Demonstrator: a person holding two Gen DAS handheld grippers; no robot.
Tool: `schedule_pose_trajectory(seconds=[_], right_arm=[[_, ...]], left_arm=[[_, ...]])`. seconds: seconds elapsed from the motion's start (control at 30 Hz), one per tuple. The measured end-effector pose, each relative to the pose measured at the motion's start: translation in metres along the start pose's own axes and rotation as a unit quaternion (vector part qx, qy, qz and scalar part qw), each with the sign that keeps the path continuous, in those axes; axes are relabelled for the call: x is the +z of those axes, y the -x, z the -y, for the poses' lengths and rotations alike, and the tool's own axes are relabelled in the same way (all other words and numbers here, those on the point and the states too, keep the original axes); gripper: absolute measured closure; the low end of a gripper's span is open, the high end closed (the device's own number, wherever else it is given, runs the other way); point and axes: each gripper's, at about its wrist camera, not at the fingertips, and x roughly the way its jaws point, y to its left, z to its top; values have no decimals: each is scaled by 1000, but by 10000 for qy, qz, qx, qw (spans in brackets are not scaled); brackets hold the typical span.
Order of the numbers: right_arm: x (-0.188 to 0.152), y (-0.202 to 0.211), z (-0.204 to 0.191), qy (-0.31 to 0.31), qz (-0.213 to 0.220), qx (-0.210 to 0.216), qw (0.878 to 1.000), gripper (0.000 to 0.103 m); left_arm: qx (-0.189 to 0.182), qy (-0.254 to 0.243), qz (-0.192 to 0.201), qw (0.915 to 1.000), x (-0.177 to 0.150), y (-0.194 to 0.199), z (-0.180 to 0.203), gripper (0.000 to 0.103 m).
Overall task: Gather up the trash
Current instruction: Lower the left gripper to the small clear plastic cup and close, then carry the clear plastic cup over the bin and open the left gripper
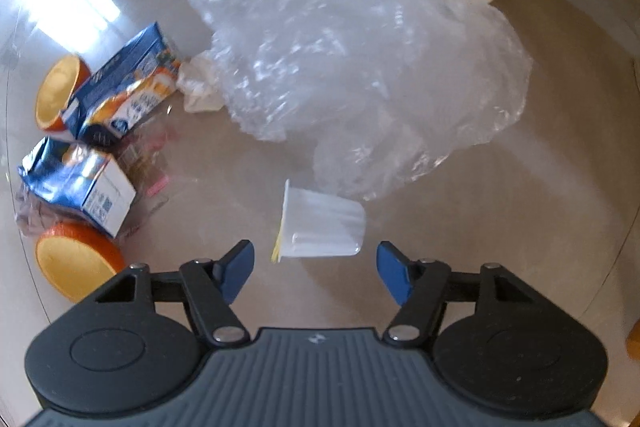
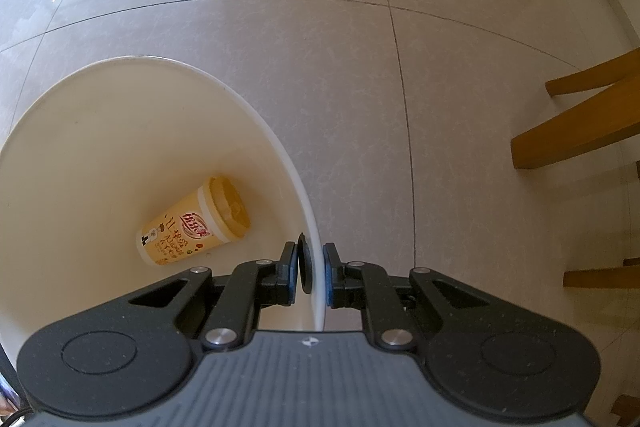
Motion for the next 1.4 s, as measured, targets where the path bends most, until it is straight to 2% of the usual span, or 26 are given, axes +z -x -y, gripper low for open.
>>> schedule_pose_trajectory(seconds=[0.2, 0.3, 0.33, 0.47, 0.6, 0.7, 0.83, 1.13, 1.4], right_arm=[[-1, 0, -1, -6, 12, -22, 10000, 87], [-2, 0, -1, -13, 13, -28, 10000, 87], [-2, 0, -1, -17, 14, -27, 10000, 87], [-2, 0, -2, -1, 17, -33, 10000, 87], [-2, 0, -2, -8, 18, -28, 10000, 87], [-1, 0, -1, -9, 13, -24, 10000, 87], [-1, 0, -1, -21, 13, -19, 10000, 87], [0, 0, 1, 1, -15, 8, 10000, 87], [2, 0, 1, -5, -27, 16, 10000, 87]], left_arm=[[105, 155, 108, 9998, 7, -4, 2, 37], [105, 263, 20, 9996, 4, -12, 1, 53], [81, 290, -2, 9995, 4, -13, 0, 56], [72, 260, 112, 9996, 3, -12, -2, 57], [-49, 337, 88, 9994, 9, -8, -8, 57], [-139, 220, 13, 9997, 12, -2, -15, 57], [-482, 203, -212, 9984, 19, 10, -32, 57], [-455, -66, -245, 9986, 43, 72, -60, 57], [-420, -110, 24, 9991, 83, 148, -84, 57]])
